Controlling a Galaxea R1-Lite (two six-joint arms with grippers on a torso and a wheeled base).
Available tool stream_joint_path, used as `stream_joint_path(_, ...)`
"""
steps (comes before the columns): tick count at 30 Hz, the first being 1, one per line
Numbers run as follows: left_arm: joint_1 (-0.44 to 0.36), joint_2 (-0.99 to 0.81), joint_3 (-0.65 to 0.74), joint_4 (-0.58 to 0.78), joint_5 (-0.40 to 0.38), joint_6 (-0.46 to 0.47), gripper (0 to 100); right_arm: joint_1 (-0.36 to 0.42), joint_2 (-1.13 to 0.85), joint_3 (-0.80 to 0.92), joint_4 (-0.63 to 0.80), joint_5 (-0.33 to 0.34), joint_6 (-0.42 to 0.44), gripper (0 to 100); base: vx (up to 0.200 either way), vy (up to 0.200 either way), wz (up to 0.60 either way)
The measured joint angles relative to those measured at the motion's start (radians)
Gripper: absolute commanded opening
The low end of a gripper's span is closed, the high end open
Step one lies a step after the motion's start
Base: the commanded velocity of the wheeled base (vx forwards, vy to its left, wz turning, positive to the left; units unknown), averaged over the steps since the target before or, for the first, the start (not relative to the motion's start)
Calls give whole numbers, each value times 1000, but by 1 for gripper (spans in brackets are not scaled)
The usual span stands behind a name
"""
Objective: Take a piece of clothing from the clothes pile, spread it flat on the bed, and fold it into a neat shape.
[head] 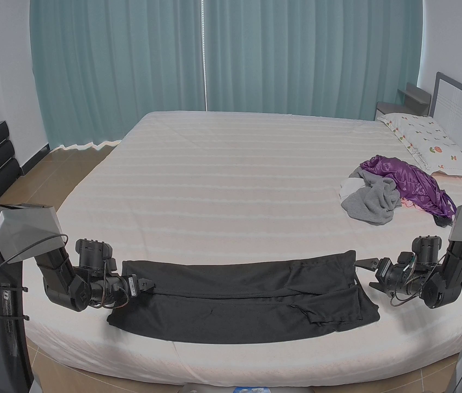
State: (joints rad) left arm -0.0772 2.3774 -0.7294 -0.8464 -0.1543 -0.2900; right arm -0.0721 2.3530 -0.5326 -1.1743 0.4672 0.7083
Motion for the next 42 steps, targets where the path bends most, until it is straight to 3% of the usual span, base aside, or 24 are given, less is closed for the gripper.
stream_joint_path(3, -7, 1, 0, 0, 2, 0, 100, 0, 0, 0, 1, 0, -4, 100, 0, 0, 0)
stream_joint_path(4, -10, 1, 1, 0, 3, 0, 0, 0, 0, 0, 1, 0, -4, 100, 0, 0, 0)
stream_joint_path(32, -16, -3, 9, -26, 4, -72, 0, 0, 0, 0, 1, 2, -4, 100, 0, 0, 0)
stream_joint_path(42, -20, -3, 4, -29, 4, -74, 0, 0, 0, 0, 1, 2, -4, 100, -120, 0, 0)
